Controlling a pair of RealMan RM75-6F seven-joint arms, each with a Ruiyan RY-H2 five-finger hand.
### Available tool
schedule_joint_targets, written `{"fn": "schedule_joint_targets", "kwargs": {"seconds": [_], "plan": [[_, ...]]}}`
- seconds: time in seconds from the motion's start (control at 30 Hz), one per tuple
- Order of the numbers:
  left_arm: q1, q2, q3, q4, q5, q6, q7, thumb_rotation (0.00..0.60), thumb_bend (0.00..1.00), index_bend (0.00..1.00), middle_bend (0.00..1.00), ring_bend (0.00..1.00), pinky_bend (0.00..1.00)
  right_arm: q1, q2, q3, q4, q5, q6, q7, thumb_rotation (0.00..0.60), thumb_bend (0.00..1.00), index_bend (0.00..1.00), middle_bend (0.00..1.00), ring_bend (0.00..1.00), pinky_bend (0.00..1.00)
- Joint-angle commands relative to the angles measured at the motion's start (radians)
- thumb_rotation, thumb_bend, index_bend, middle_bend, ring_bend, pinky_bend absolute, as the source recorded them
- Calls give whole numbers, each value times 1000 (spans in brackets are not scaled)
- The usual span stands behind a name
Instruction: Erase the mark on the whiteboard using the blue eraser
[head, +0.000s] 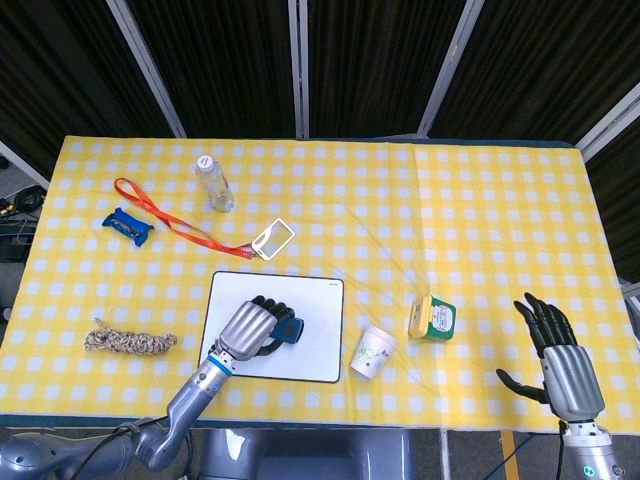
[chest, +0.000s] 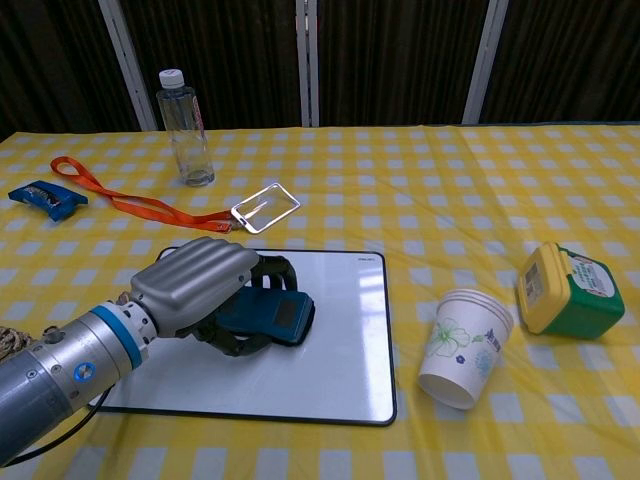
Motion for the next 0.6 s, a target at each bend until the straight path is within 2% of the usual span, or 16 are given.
{"fn": "schedule_joint_targets", "kwargs": {"seconds": [0.03, 0.13, 0.23, 0.37, 0.6], "plan": [[3, 5, -6, 10, -11, -4, -2, 600, 617, 785, 593, 563, 541, 0, 0, 0, 1, 0, -1, 0, 600, 65, 0, 0, 0, 0], [8, 13, -12, 22, -17, 3, -10, 600, 617, 785, 593, 563, 541, 0, -1, -1, 1, 0, -2, -2, 600, 65, 0, 0, 0, 0], [20, 58, -30, 34, -27, 26, -46, 600, 616, 785, 593, 563, 541, 1, -3, -4, 1, -2, -6, -9, 600, 65, 0, 0, 0, 0], [38, 169, -55, -30, -11, 91, -154, 600, 617, 785, 593, 563, 541, 2, -10, -7, 4, -5, -10, -22, 600, 65, 0, 0, 0, 0], [74, 308, -44, -134, 1, 133, -183, 600, 617, 785, 593, 563, 540, 0, -13, -9, 4, -7, -8, -30, 600, 65, 0, 0, 0, 0]]}}
